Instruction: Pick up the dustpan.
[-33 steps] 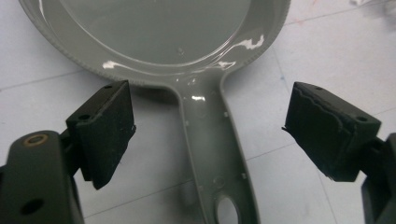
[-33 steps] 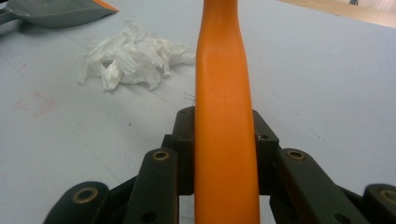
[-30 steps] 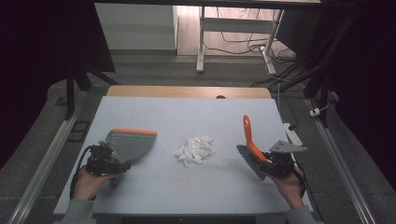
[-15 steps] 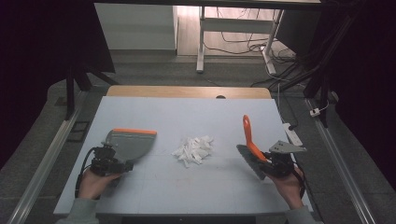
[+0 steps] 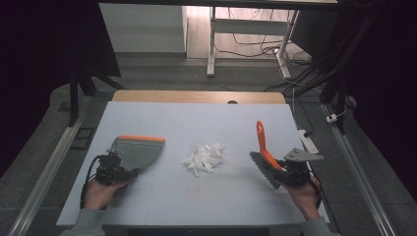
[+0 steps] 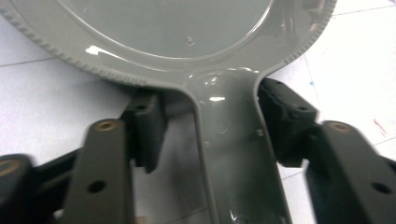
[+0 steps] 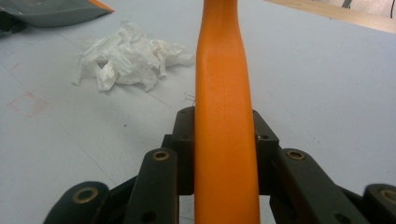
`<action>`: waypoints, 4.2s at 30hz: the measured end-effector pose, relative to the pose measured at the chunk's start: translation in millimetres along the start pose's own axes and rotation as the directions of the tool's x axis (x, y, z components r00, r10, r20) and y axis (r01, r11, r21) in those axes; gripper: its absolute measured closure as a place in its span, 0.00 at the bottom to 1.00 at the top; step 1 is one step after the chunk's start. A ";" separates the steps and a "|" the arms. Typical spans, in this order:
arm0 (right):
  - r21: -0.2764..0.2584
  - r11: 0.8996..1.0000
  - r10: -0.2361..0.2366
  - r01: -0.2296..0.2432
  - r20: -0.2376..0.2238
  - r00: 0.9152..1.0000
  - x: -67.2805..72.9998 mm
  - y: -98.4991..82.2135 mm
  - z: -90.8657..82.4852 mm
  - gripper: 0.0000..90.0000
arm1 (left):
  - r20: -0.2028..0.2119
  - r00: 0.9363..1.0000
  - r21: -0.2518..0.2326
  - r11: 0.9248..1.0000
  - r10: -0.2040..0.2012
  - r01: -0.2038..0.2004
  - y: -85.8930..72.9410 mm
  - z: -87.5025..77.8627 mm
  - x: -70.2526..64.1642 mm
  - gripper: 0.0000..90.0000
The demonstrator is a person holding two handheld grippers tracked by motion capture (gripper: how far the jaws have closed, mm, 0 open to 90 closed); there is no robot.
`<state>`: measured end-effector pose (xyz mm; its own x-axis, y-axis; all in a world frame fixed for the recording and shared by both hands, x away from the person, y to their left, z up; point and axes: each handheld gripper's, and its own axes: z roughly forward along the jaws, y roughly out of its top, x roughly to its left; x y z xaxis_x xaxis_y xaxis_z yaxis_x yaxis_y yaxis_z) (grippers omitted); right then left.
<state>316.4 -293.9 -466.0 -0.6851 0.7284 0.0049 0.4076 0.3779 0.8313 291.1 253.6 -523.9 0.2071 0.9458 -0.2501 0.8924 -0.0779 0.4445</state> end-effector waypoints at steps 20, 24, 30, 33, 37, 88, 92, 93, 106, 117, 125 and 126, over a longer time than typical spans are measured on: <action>0.002 1.000 -0.003 0.003 0.006 1.000 -0.4 -0.4 0.3 0.78 | -0.010 1.000 -0.050 0.998 -0.024 0.023 -1.5 -4.3 3.2 0.68; -0.003 1.000 -0.005 0.005 0.007 1.000 0.0 -0.3 0.1 0.78 | -0.012 1.000 -0.062 0.998 -0.019 0.018 -1.9 -6.0 3.9 0.69; -0.004 1.000 -0.006 0.006 0.008 1.000 0.3 -0.1 -0.2 0.78 | 0.001 1.000 -0.090 0.996 -0.005 0.005 -2.3 -8.7 4.3 0.69; -0.005 1.000 -0.007 0.007 0.009 1.000 0.5 0.0 -0.1 0.78 | 0.013 1.000 -0.102 0.995 0.001 0.000 -2.5 -10.7 5.5 0.68; -0.008 1.000 -0.008 0.008 0.008 1.000 1.0 0.3 -0.3 0.78 | 0.029 1.000 -0.125 0.992 0.013 -0.009 -3.0 -14.9 8.3 0.69; -0.048 0.999 0.005 -0.005 0.007 1.000 4.5 3.6 -1.0 0.78 | 0.276 0.882 -0.323 0.901 0.383 -0.291 -6.7 -68.3 2.6 0.68; -0.047 0.999 0.006 -0.006 0.009 1.000 4.2 3.5 -1.1 0.78 | 0.283 0.869 -0.317 0.895 0.405 -0.313 -7.2 -68.2 0.1 0.68; -0.049 0.999 0.007 -0.006 0.010 1.000 4.2 3.4 -1.1 0.78 | 0.285 0.866 -0.315 0.893 0.412 -0.321 -7.5 -68.0 -0.5 0.68; -0.044 0.999 0.000 0.000 0.009 1.000 5.2 3.2 -0.1 0.78 | 0.298 0.828 -0.281 0.873 0.474 -0.399 -9.5 -64.9 -8.0 0.68; -0.037 0.999 -0.004 0.005 0.011 1.000 5.9 2.7 1.2 0.78 | 0.280 0.812 -0.213 0.859 0.511 -0.466 -14.4 -59.6 -4.1 0.68; -0.038 0.999 -0.006 0.006 0.011 1.000 6.0 2.7 1.3 0.78 | 0.298 0.781 -0.185 0.836 0.549 -0.516 -16.2 -56.1 -7.4 0.68; -0.038 0.999 -0.006 0.007 0.011 1.000 6.1 2.7 1.3 0.78 | 0.303 0.779 -0.175 0.836 0.549 -0.521 -16.4 -55.4 -7.3 0.68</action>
<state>314.1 -287.7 -464.4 -0.6808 0.7324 -0.0068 0.3794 0.3606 0.8520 252.8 265.4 -481.7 0.7726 0.5987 -0.2112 0.5677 -0.5025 0.6521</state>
